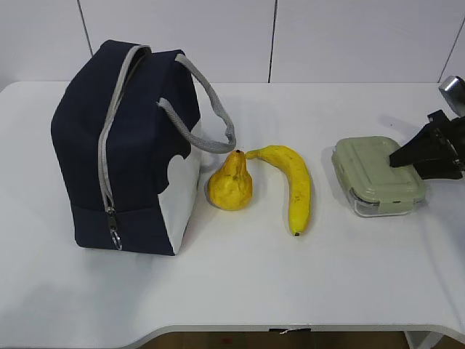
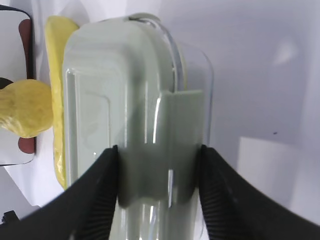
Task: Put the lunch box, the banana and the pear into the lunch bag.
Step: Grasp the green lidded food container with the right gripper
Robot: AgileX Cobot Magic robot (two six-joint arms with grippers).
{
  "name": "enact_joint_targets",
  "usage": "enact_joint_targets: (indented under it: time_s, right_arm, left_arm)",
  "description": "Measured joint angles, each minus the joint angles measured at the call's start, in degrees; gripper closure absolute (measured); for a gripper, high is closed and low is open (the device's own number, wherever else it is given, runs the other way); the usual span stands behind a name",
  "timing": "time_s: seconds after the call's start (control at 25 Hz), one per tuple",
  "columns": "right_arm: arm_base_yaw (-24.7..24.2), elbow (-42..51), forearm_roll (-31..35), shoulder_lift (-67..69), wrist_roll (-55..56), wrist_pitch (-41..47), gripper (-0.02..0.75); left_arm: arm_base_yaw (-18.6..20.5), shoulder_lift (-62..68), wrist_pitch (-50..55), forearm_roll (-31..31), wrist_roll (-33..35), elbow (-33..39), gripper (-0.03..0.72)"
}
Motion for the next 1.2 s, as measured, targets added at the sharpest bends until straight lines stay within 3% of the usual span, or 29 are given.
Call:
enact_joint_targets:
  time_s: [1.0,1.2]
  right_arm:
    - [0.0,0.0,0.32,0.0,1.67,-0.02,0.39]
    - [0.0,0.0,0.32,0.0,1.7,-0.02,0.358]
  left_arm:
    - [0.0,0.0,0.0,0.0,0.0,0.0,0.448]
    - [0.0,0.0,0.0,0.0,0.0,0.0,0.448]
